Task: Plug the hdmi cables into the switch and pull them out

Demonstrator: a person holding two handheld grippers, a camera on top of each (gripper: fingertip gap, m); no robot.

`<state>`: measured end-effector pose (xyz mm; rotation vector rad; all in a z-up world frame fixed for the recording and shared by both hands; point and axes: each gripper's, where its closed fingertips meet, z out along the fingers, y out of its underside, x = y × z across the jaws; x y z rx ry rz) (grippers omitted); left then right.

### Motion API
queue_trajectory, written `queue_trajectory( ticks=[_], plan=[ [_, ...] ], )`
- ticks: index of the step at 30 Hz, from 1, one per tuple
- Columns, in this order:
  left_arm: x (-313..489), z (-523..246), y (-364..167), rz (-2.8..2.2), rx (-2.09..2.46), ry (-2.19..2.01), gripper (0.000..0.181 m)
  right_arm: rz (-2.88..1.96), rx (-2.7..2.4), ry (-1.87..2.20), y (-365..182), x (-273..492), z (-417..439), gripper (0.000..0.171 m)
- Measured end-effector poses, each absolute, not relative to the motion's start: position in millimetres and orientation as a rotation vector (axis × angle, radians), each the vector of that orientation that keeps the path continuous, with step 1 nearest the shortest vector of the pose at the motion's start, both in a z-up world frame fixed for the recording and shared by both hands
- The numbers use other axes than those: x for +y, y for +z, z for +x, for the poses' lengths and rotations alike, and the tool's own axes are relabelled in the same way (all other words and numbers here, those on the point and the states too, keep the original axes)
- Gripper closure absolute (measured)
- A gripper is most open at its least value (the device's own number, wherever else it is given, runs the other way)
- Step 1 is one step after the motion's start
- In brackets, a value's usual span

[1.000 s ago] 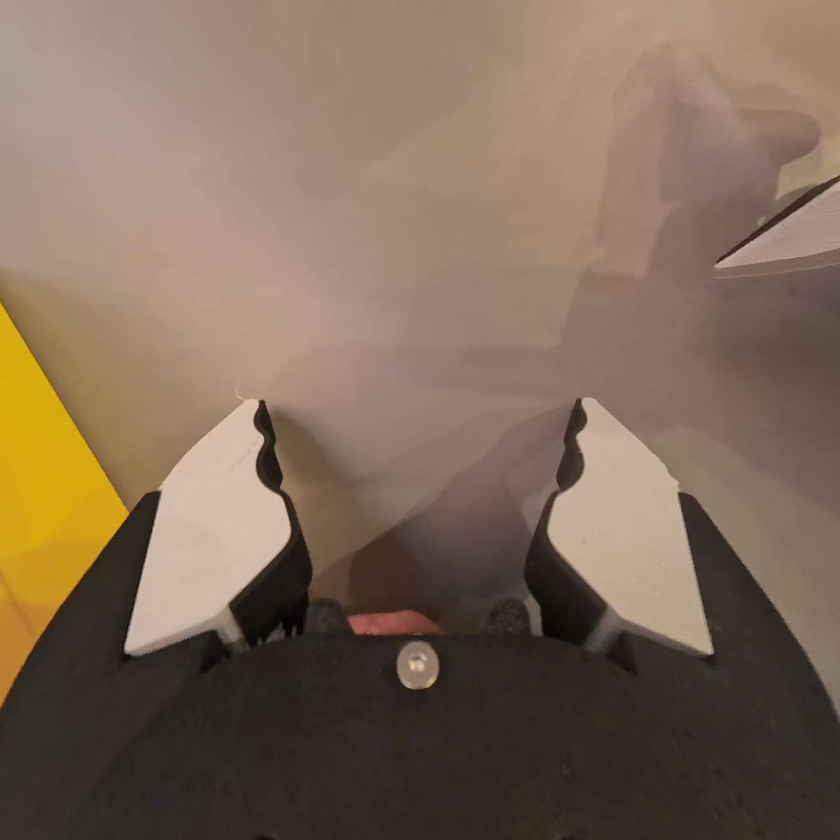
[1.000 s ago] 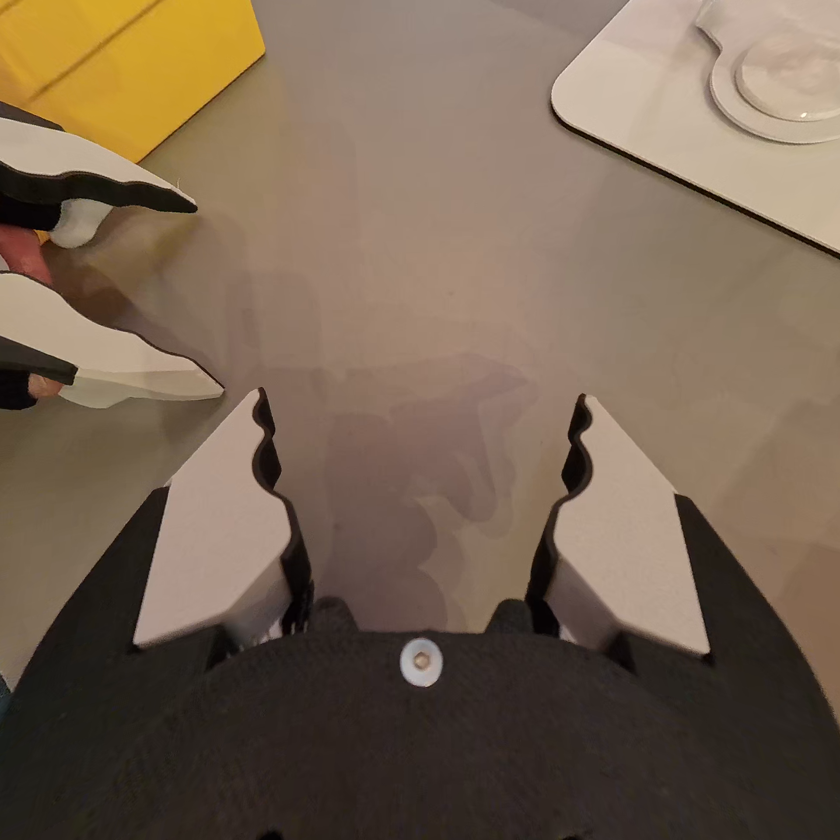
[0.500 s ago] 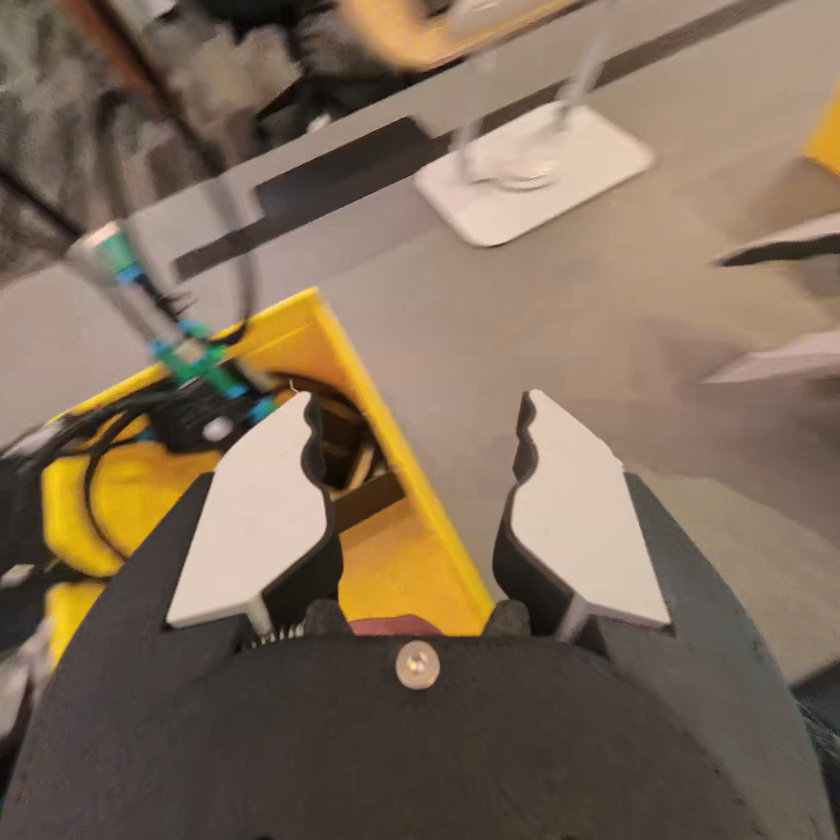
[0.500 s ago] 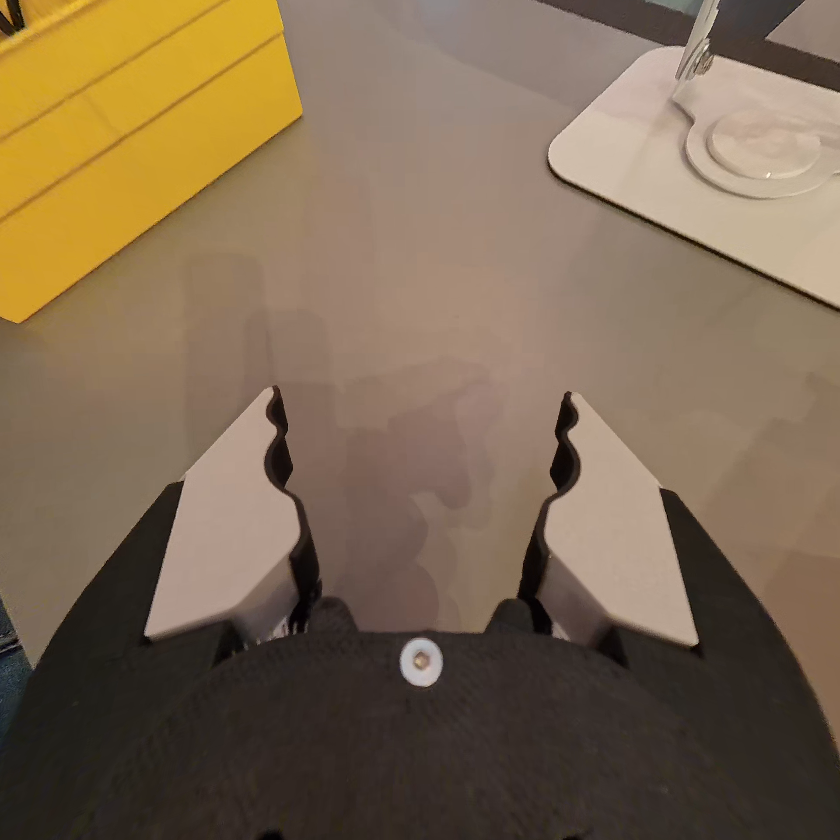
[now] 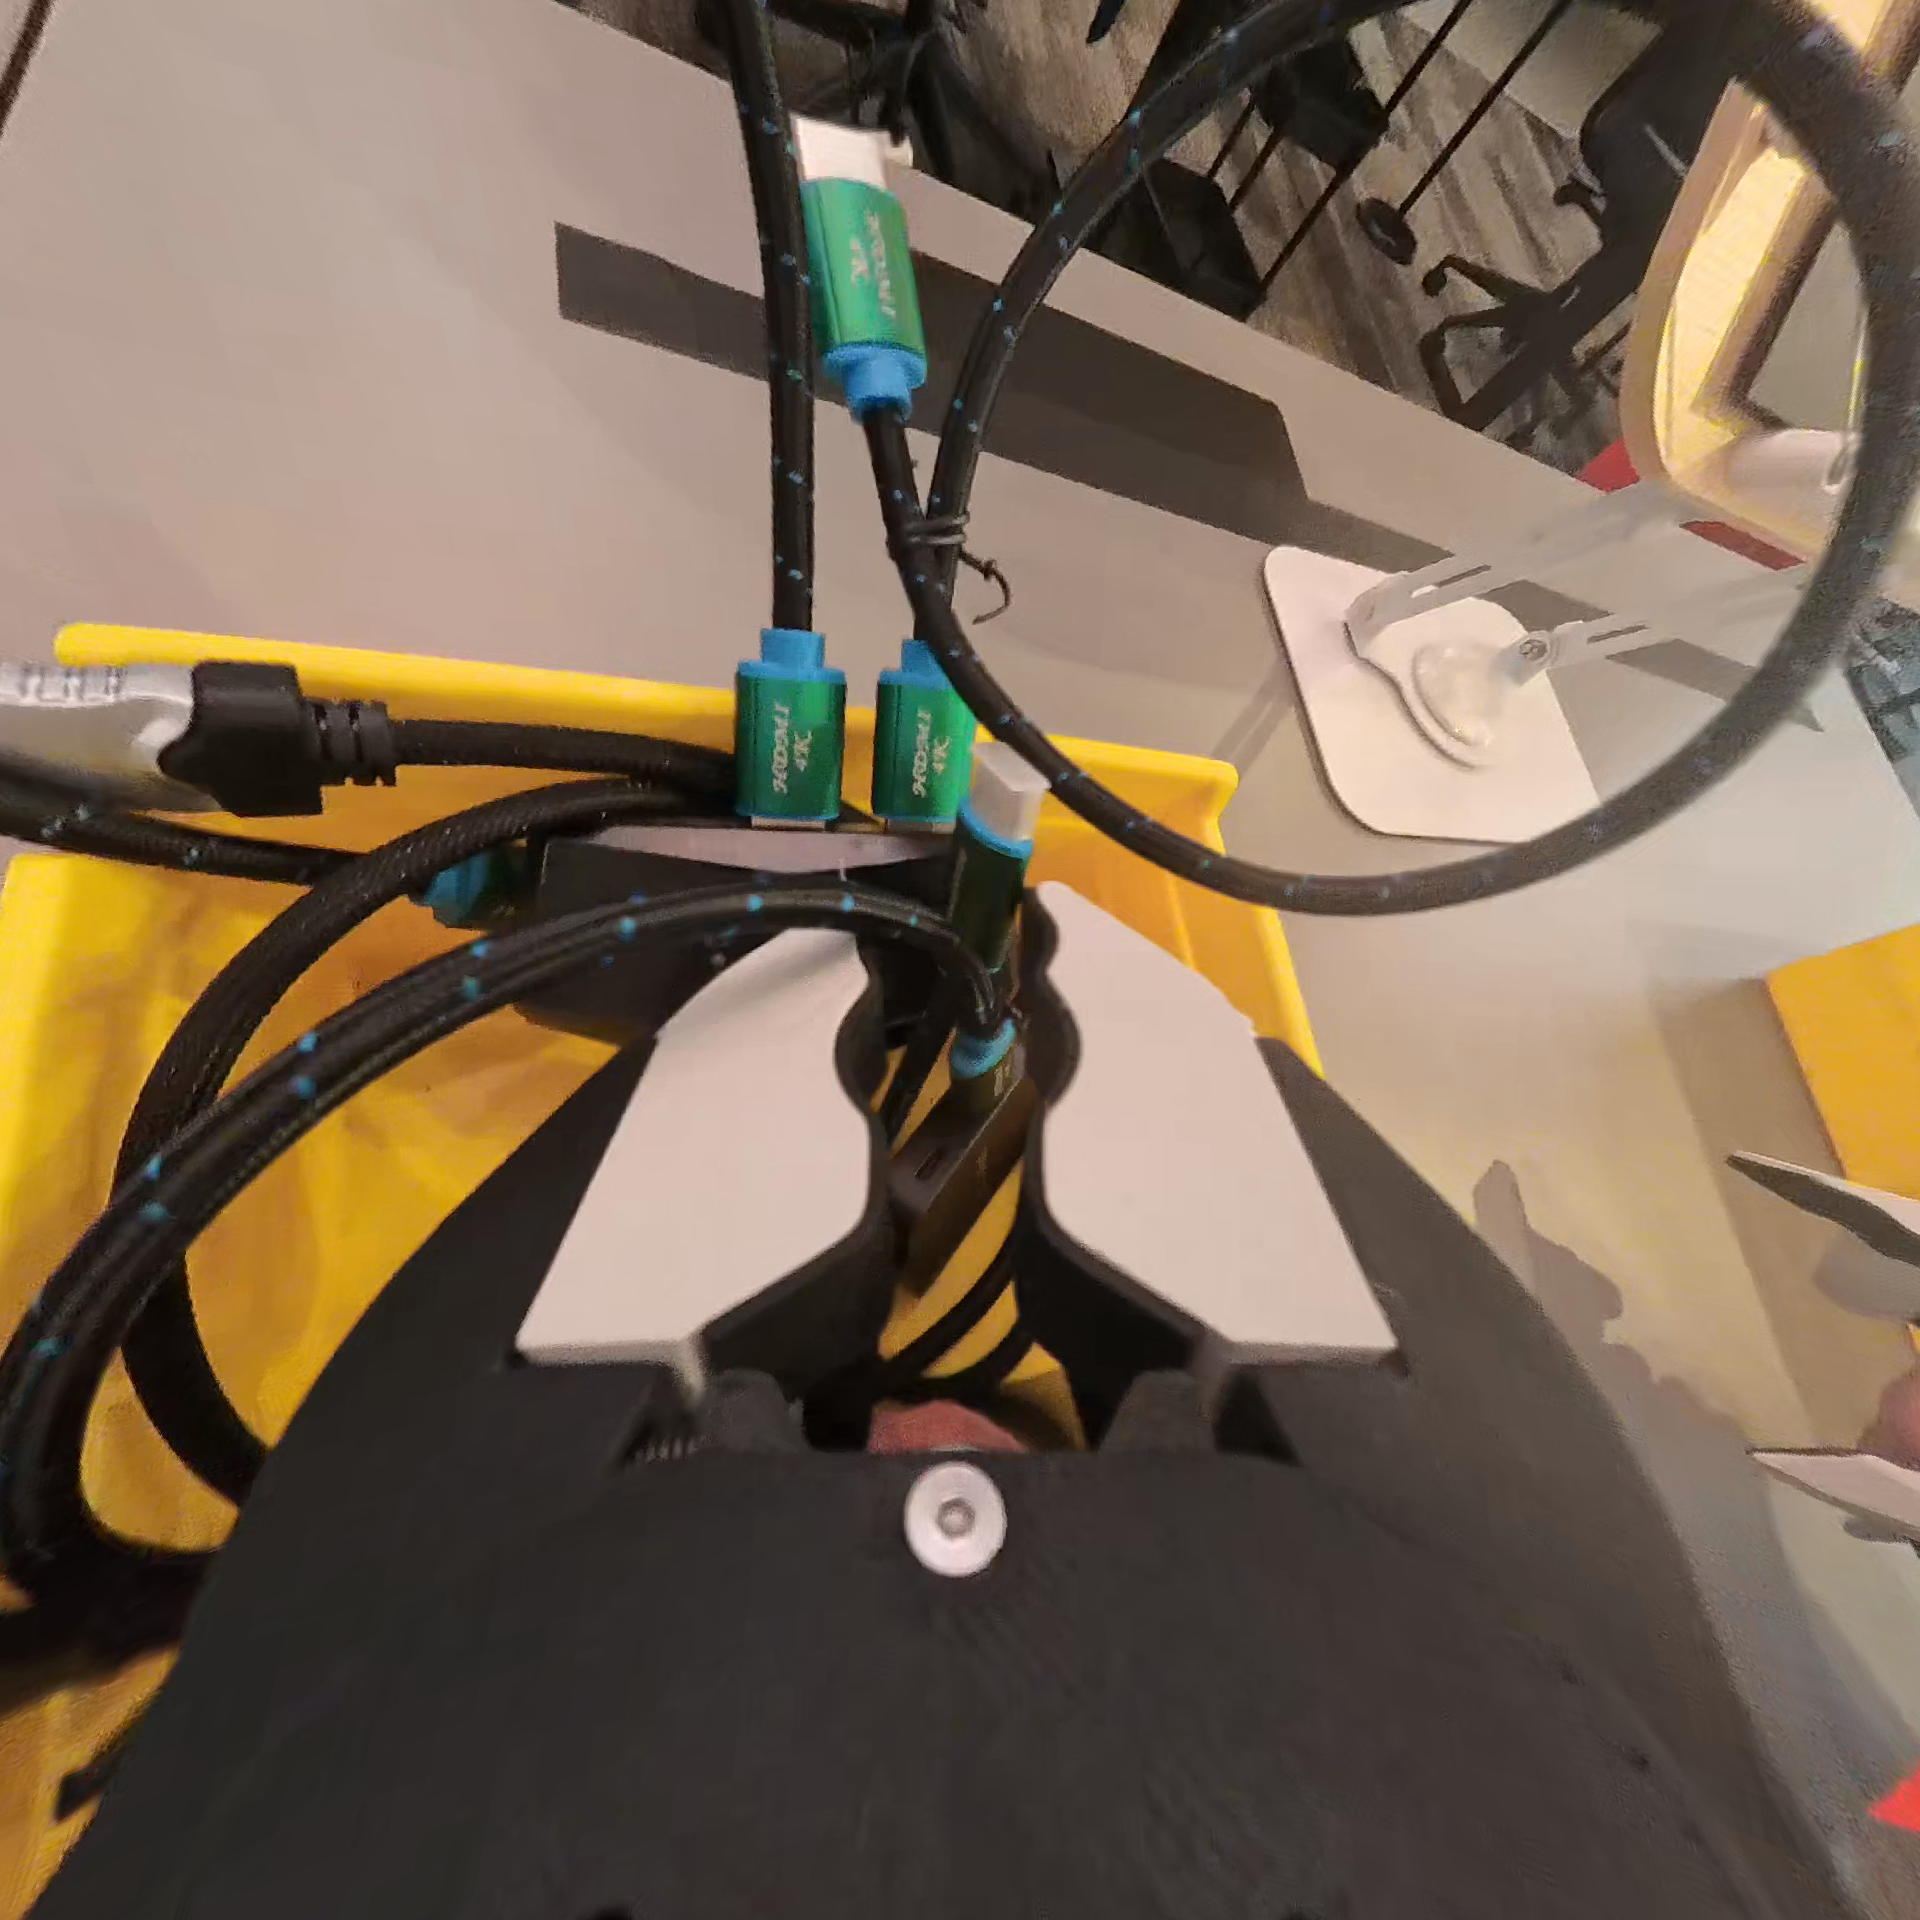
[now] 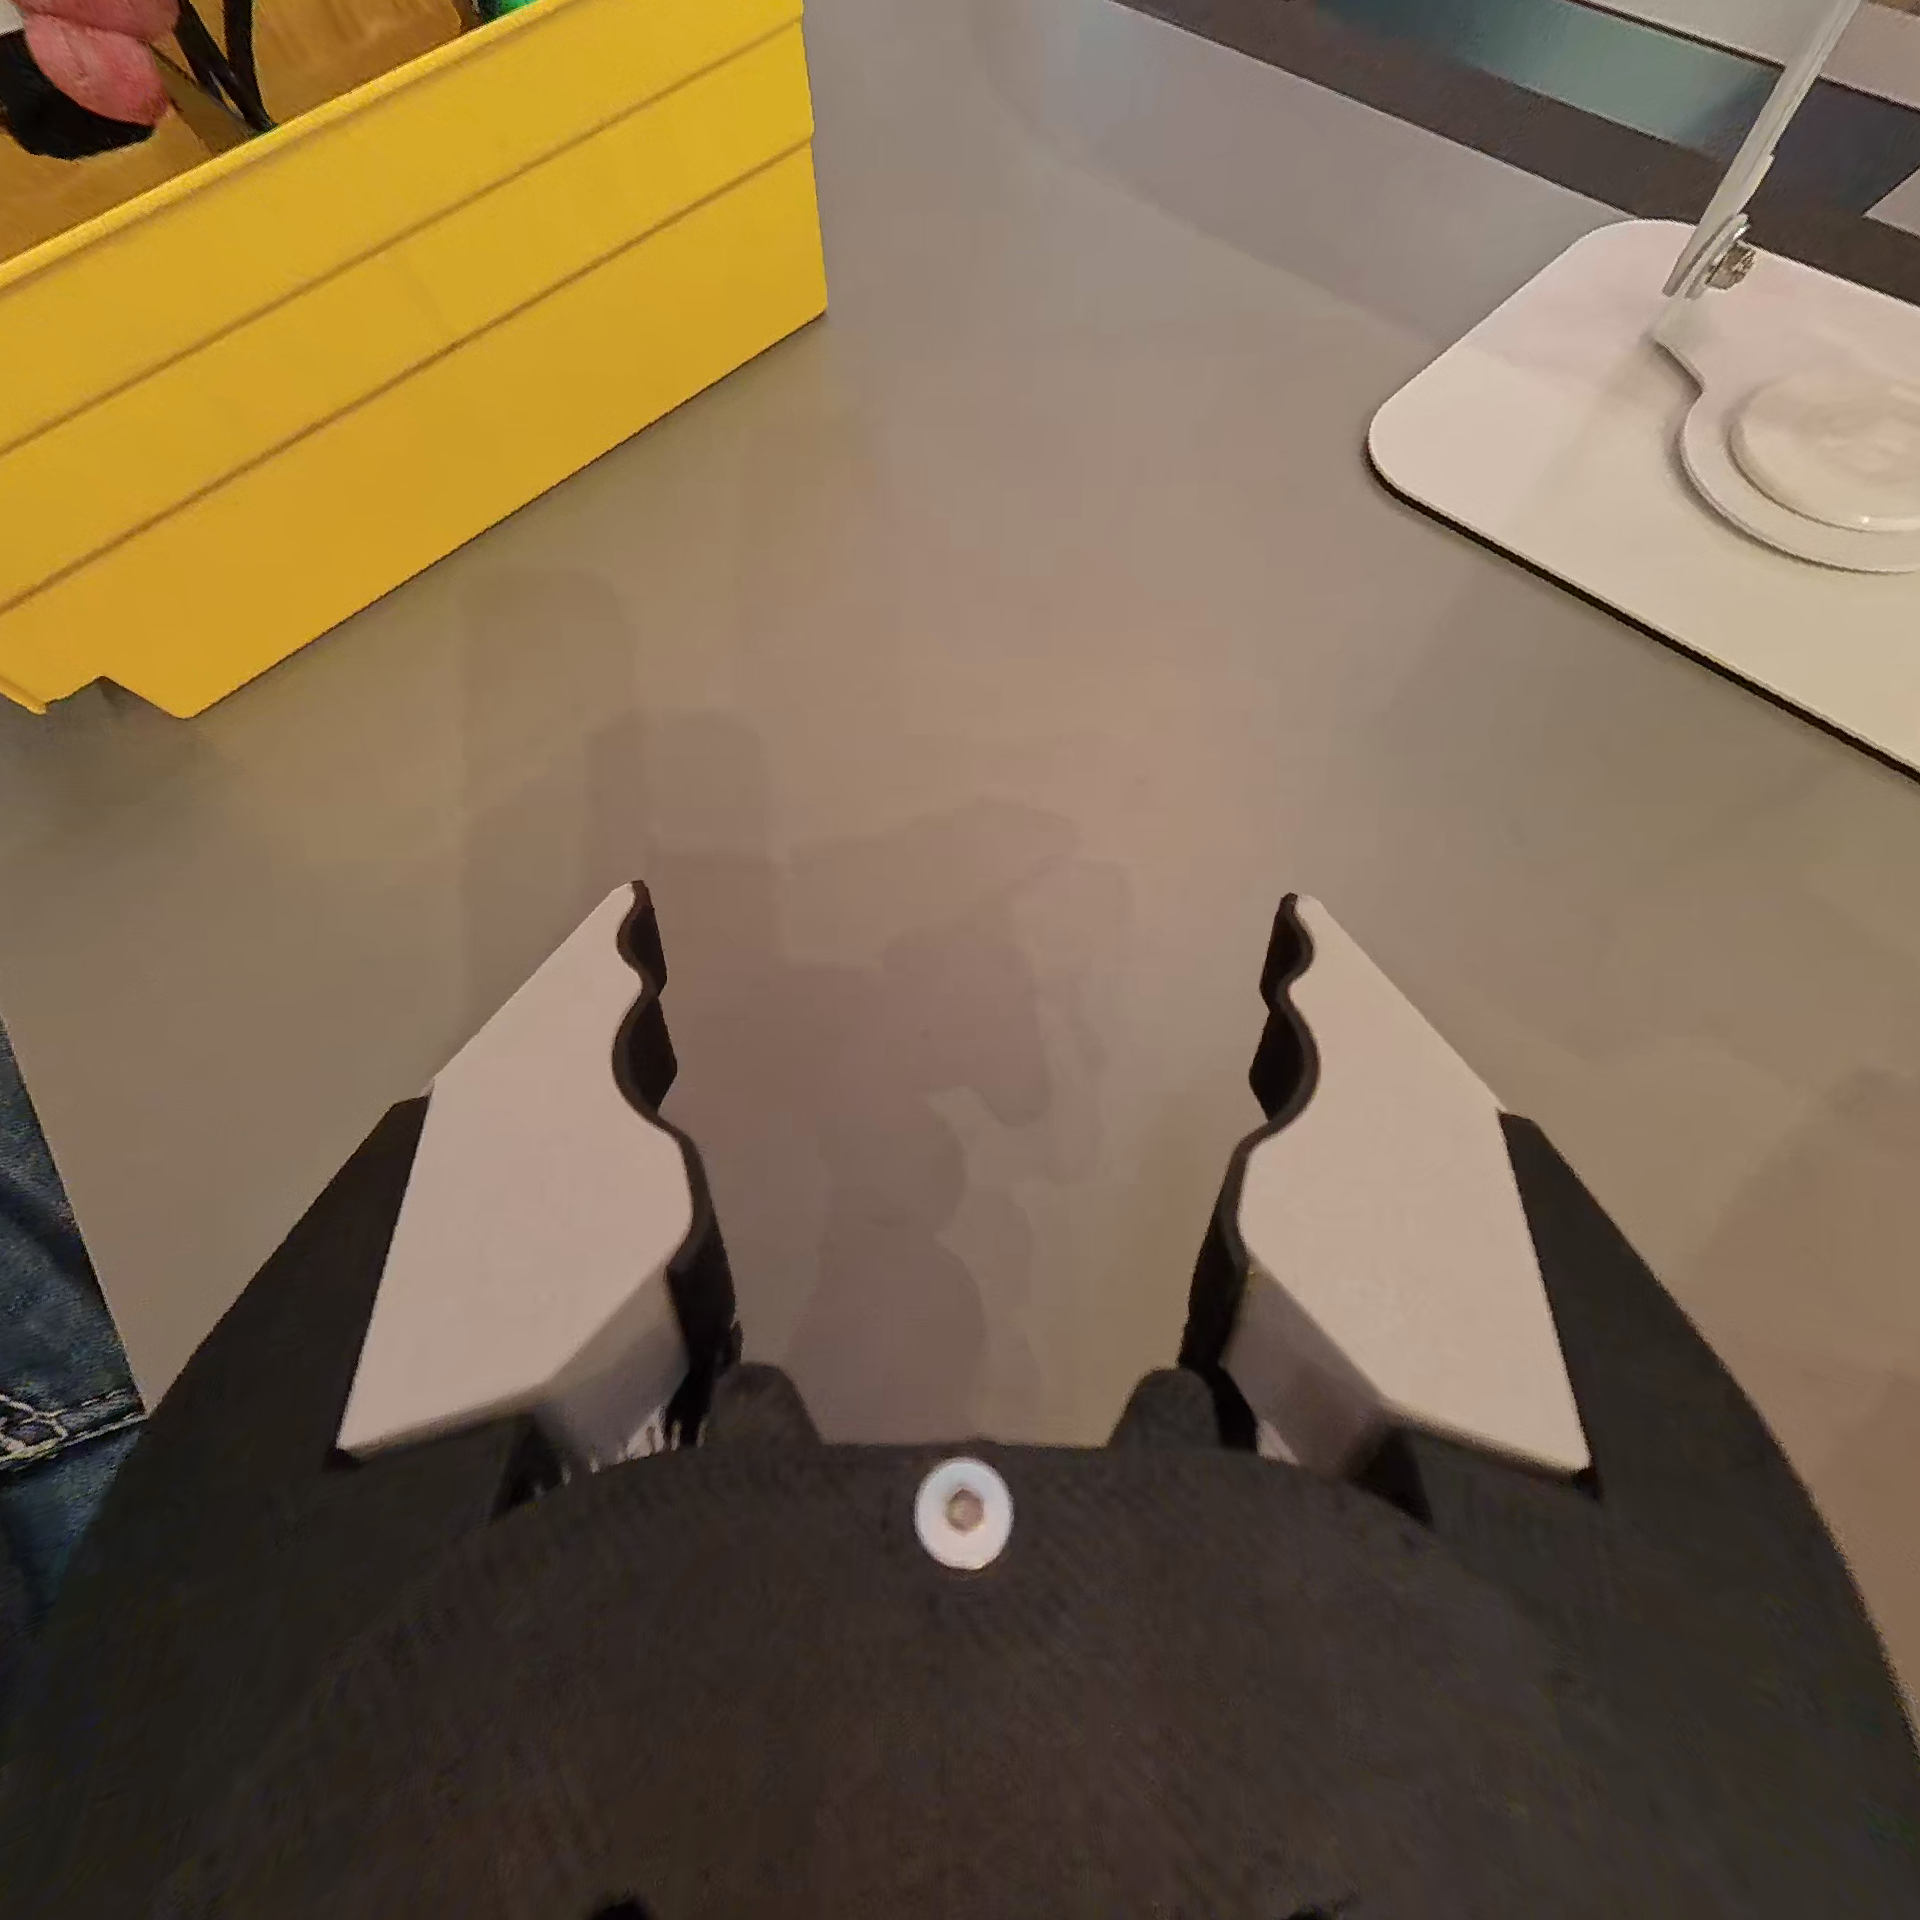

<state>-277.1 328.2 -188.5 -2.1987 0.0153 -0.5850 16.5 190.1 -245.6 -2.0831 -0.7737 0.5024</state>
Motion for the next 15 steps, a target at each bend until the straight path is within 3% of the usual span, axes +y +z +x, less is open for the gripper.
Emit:
queue_trajectory(
  ticks=[2,15],
  plan=[
    [330,-273,-185,-2.159,0.025,-0.630,0.171,-2.085,-0.773,0.512,-246,190,16,0.058],
    [313,-274,-106,-1.970,0.194,-0.610,0.173,-2.045,-0.769,0.560,-235,187,17,0.068]
  ],
)
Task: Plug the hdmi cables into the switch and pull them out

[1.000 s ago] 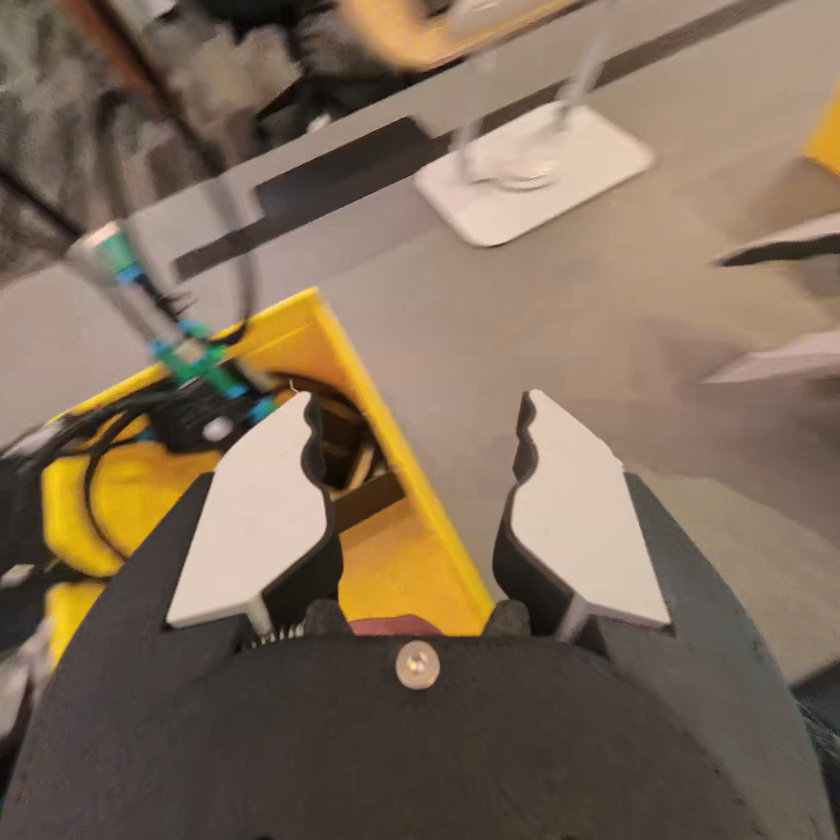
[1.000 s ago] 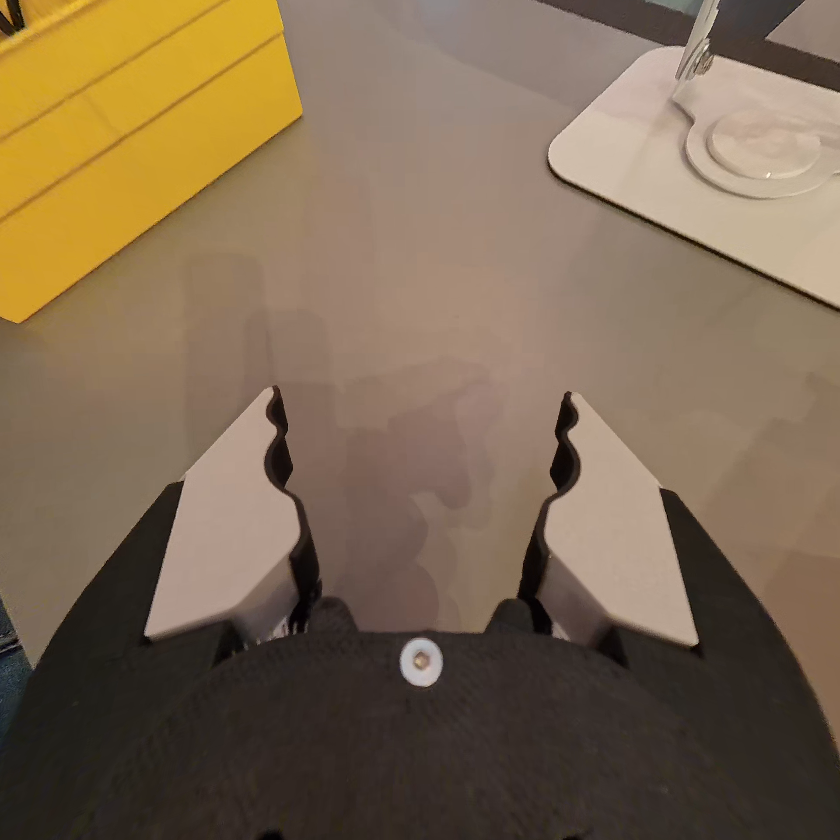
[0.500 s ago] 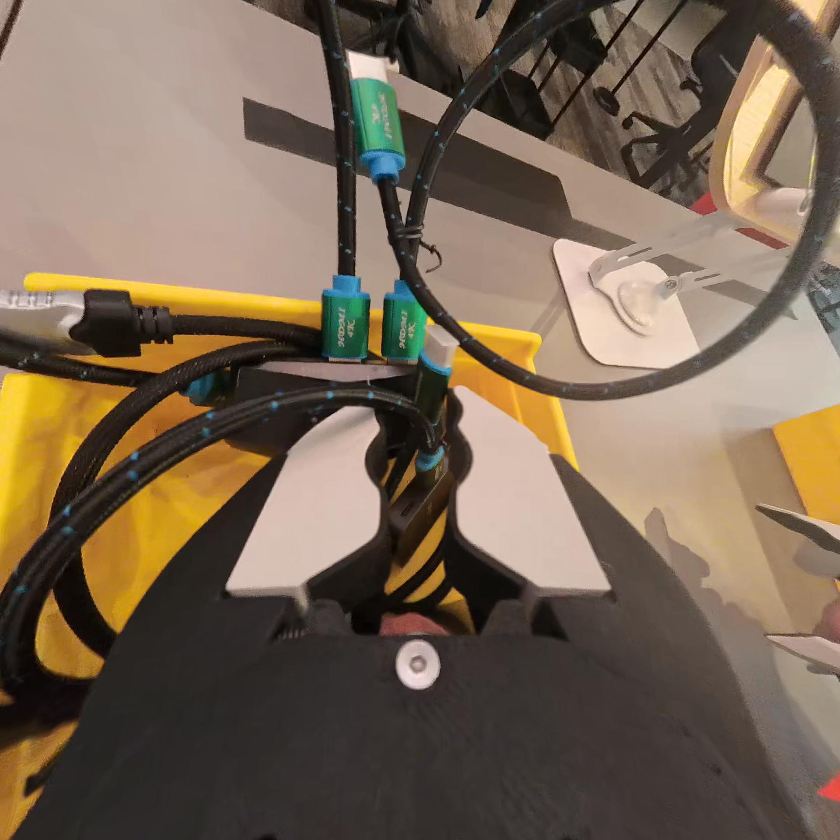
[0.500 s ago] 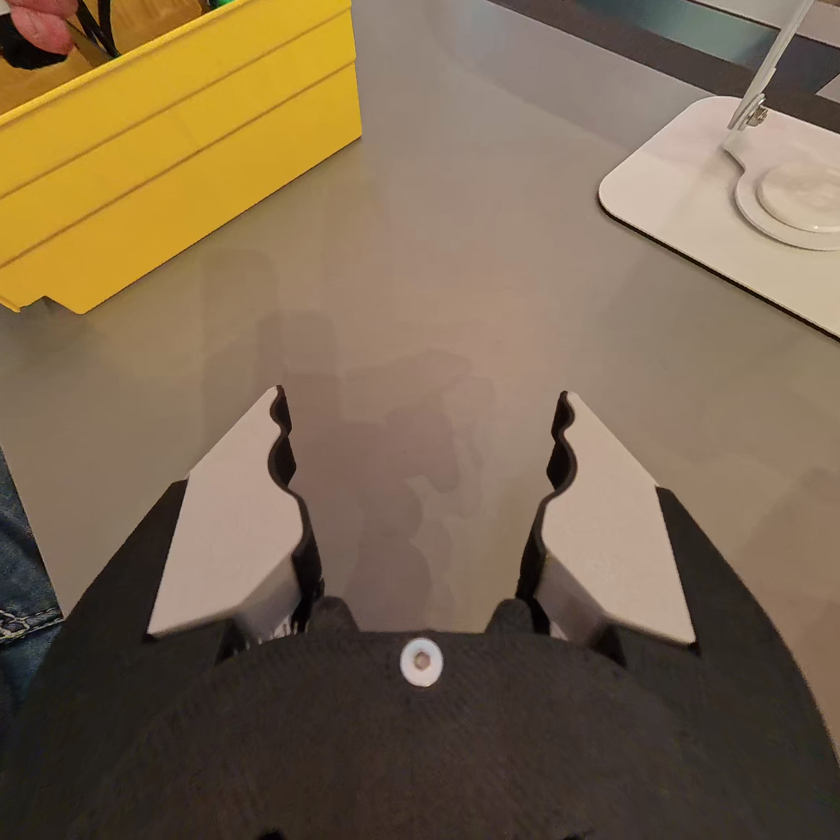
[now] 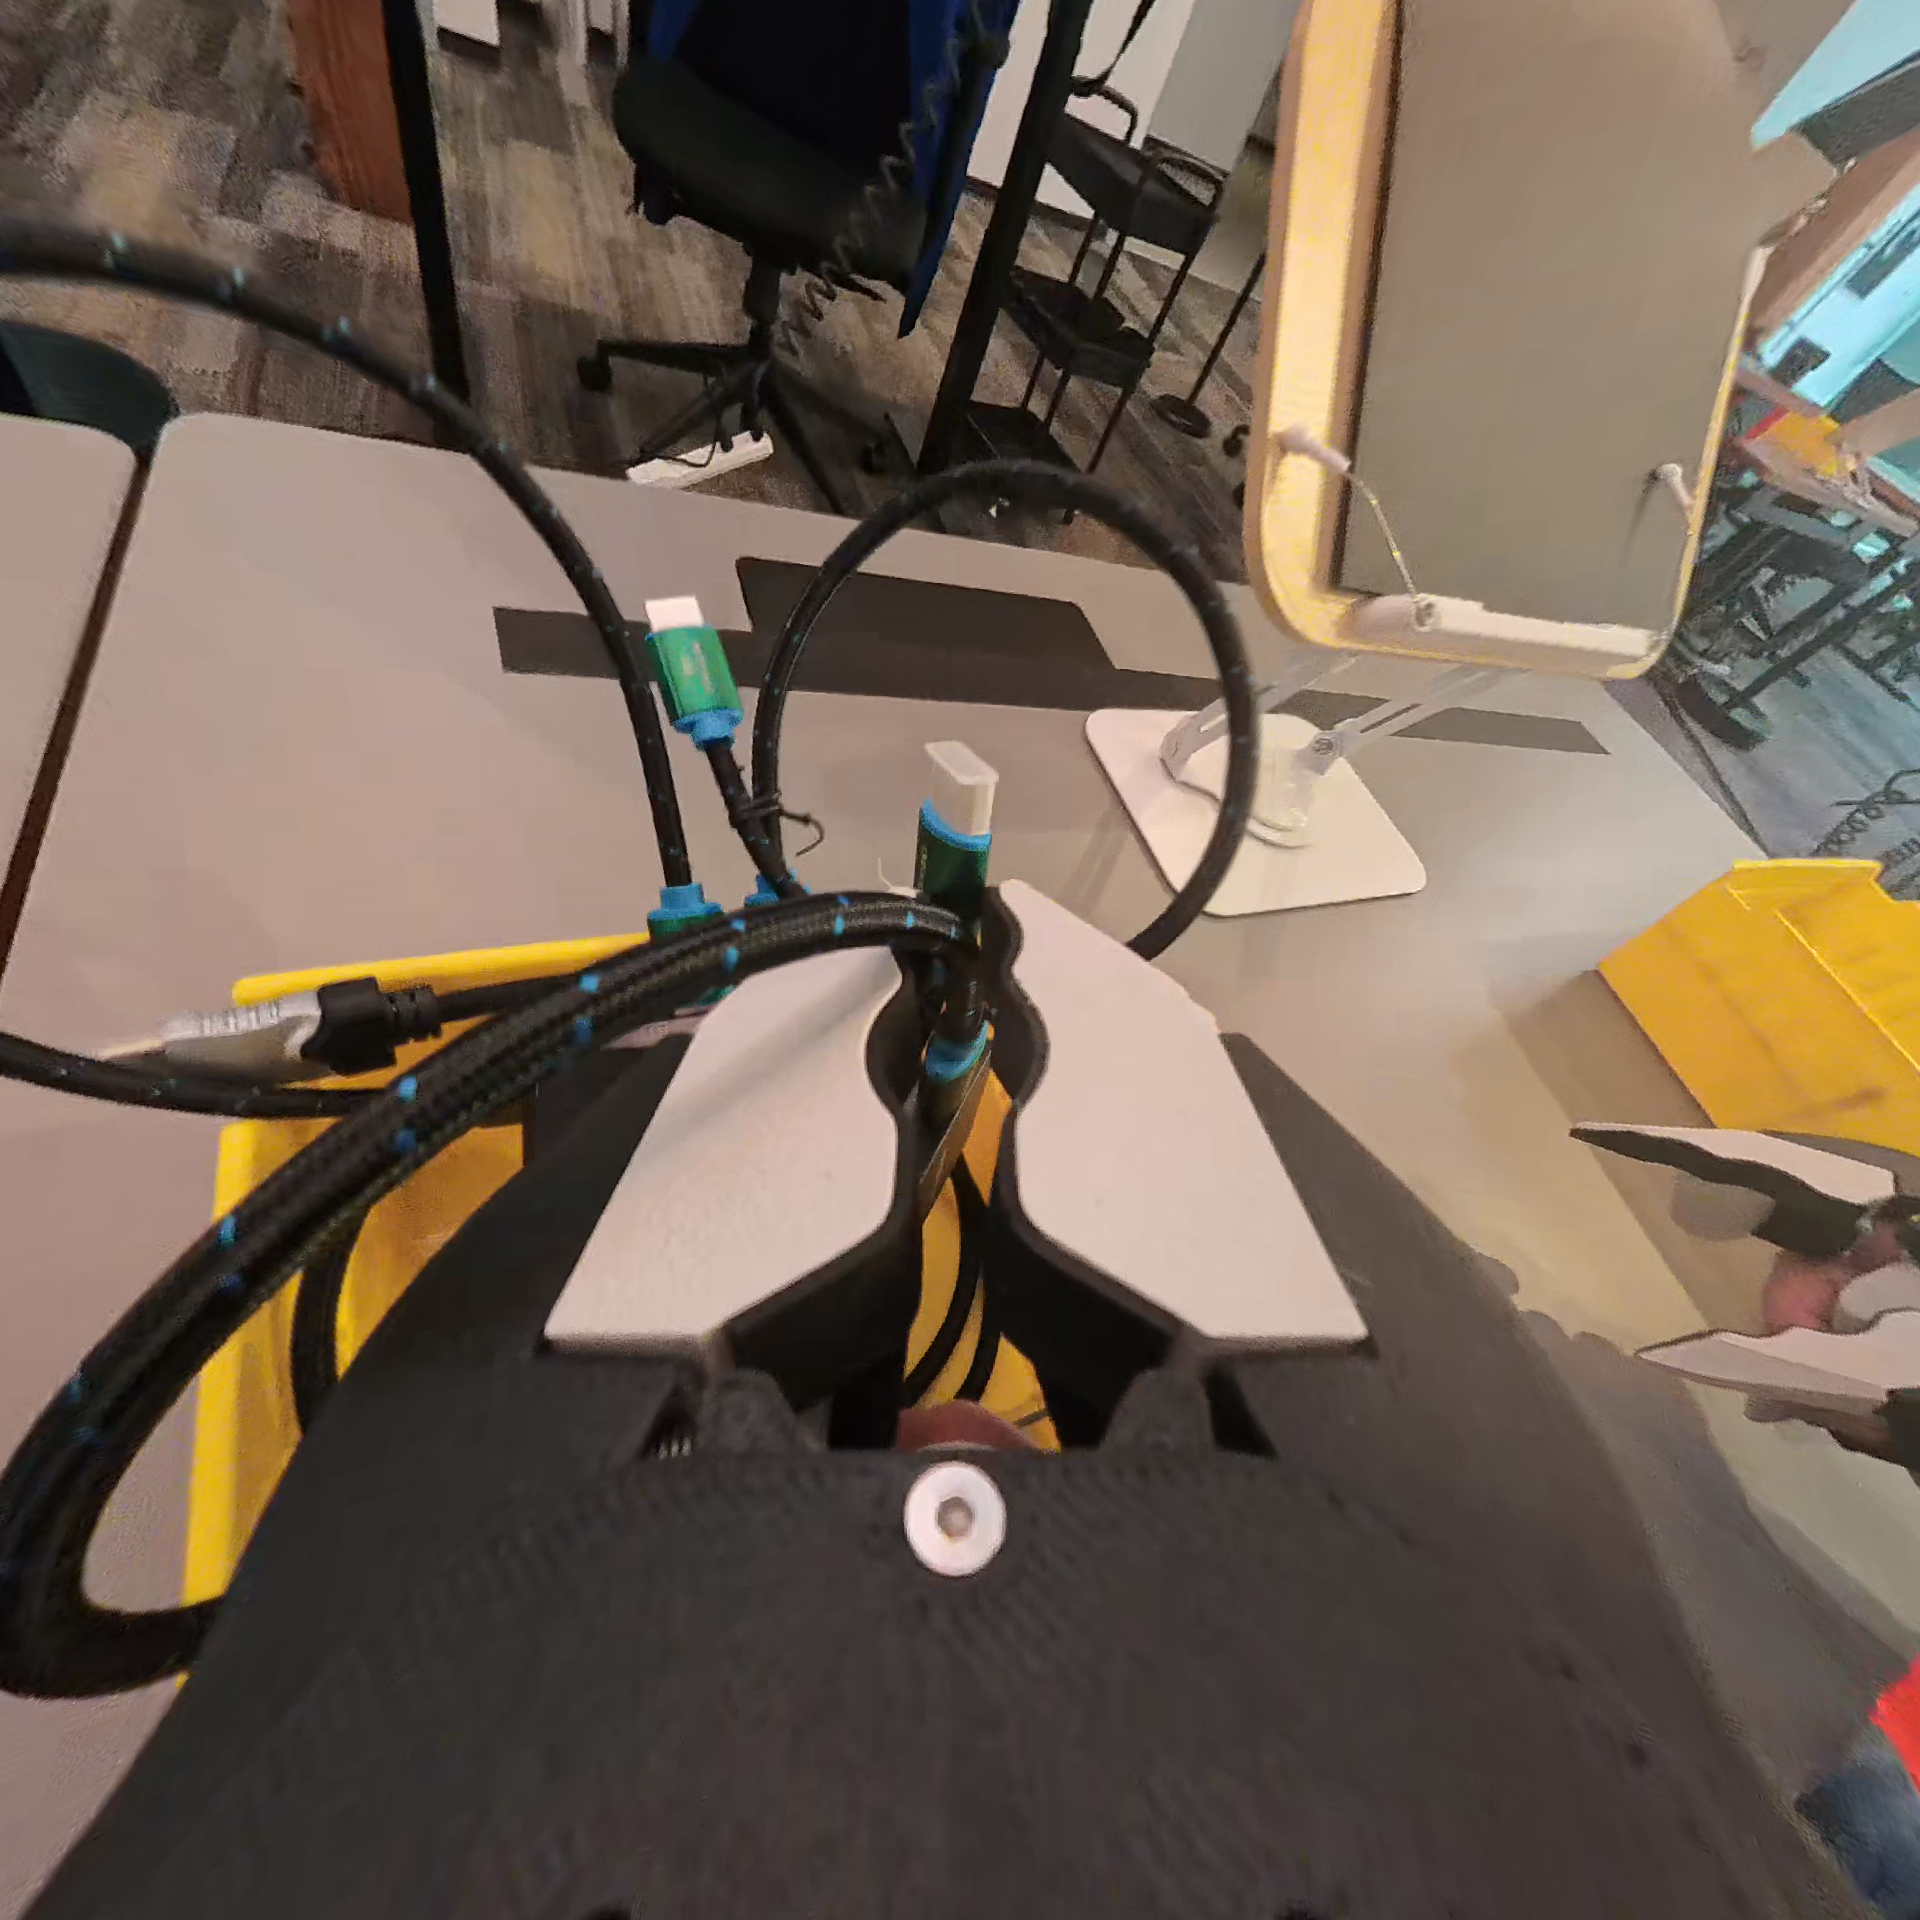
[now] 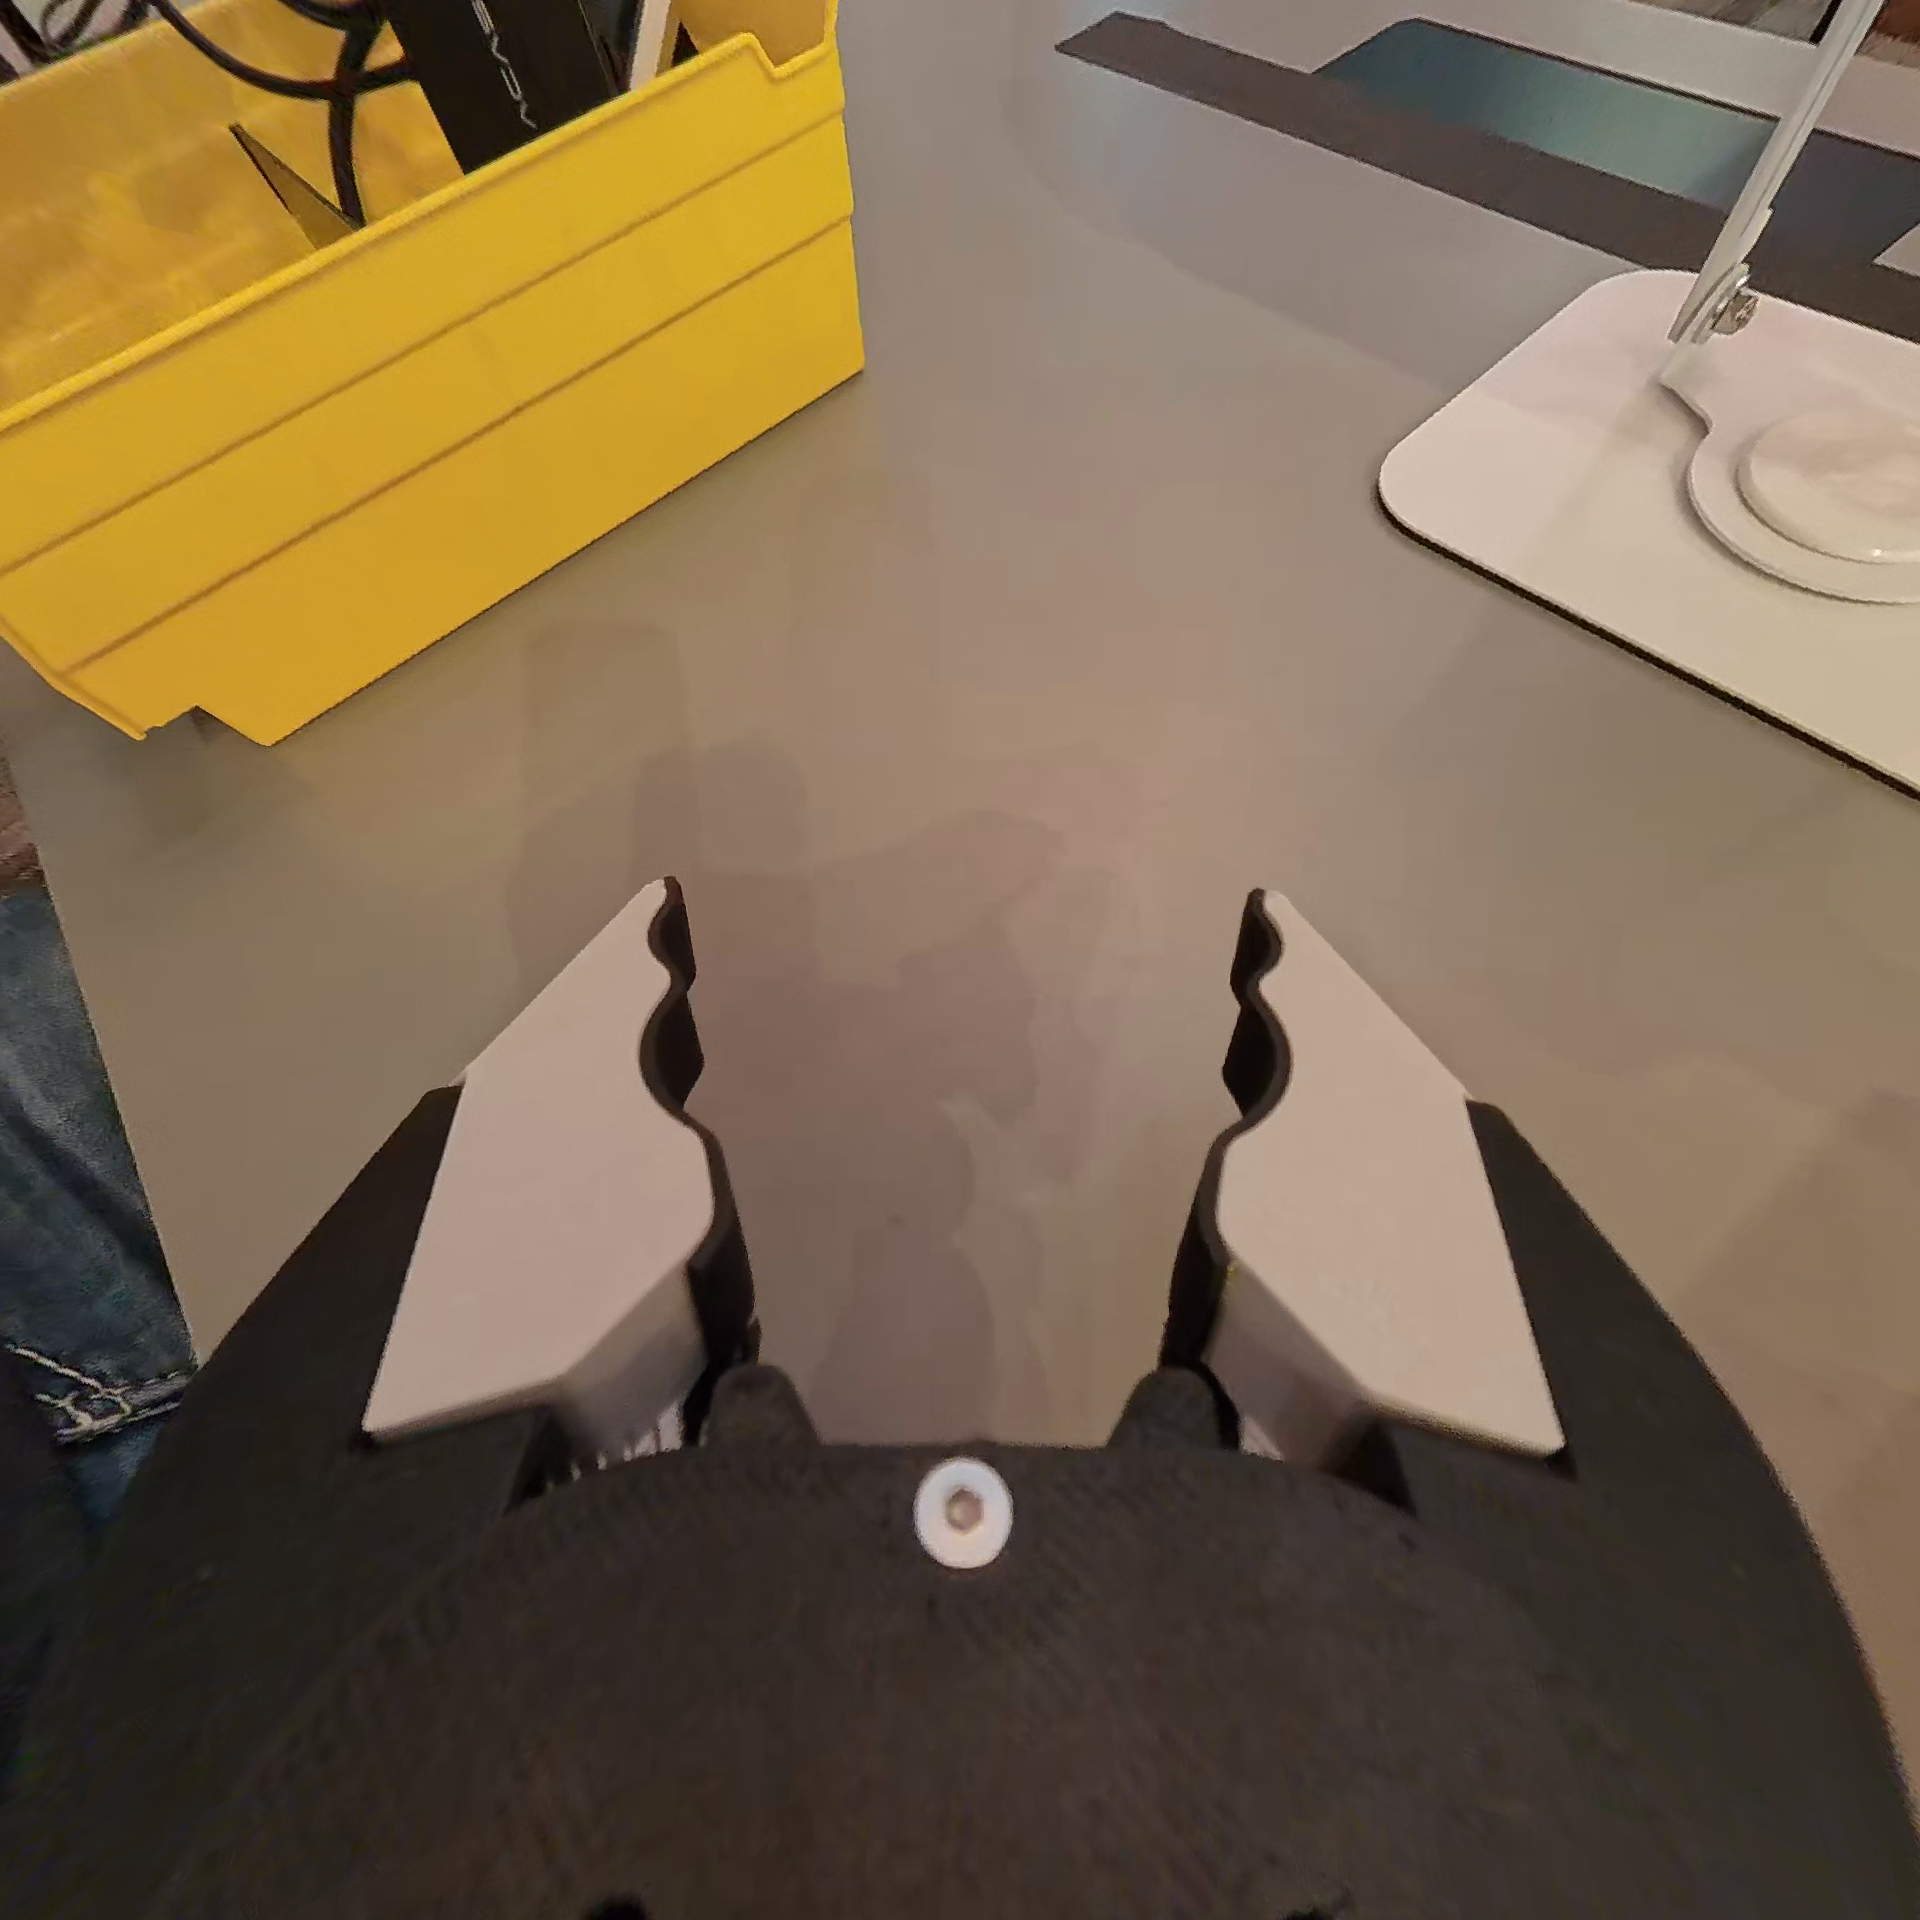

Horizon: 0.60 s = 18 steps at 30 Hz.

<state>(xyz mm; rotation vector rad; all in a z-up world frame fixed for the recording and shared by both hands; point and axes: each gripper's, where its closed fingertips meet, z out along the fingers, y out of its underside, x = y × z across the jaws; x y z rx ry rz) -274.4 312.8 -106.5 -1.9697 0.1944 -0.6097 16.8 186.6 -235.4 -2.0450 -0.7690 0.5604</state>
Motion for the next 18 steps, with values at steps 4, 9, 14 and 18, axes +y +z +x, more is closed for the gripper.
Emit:
queue_trajectory(
  ticks=[4,9,14,18],
  plan=[
    [305,-269,-85,-1.948,0.289,-0.579,0.173,-2.024,-0.781,0.566,-232,185,15,0.069],
    [284,-246,-58,-1.934,0.461,-0.570,0.173,-1.935,-0.807,0.585,-214,183,9,0.074],
    [256,-202,-34,-1.924,0.745,-0.546,0.173,-1.820,-0.850,0.706,-183,173,-14,0.074],
    [229,-152,-33,-1.936,1.017,-0.574,0.173,-1.726,-0.946,0.751,-155,165,-44,0.082]
  ],
)
